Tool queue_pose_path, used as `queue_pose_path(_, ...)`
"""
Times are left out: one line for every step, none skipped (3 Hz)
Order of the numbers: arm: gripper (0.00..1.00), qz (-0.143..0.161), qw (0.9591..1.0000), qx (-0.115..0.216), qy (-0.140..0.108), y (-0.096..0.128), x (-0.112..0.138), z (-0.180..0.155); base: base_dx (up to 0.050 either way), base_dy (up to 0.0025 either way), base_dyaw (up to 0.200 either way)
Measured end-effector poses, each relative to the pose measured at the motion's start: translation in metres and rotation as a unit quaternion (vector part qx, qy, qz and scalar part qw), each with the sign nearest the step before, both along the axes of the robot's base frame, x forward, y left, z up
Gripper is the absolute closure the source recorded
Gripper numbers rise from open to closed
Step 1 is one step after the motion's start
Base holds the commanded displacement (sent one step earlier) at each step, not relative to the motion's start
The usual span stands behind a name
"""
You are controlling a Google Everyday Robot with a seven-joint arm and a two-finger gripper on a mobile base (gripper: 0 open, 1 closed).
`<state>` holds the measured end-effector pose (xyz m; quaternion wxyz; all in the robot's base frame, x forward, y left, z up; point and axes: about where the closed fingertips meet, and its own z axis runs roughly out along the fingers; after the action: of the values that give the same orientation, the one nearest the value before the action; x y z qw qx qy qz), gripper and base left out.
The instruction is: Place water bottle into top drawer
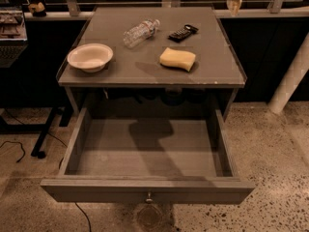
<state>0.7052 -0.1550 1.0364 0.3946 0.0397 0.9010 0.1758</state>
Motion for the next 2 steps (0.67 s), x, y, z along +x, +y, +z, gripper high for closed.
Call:
queue_pose_path(0.00,-0.038,0.9990,0.024,-0.001,0.002,0.027,0.001,0.000,0.00000,0.000)
queue_pose_path(0.00,-0.079,0.9955,0.050,0.016,0.008,0.054,-0.005,0.000,0.00000,0.000)
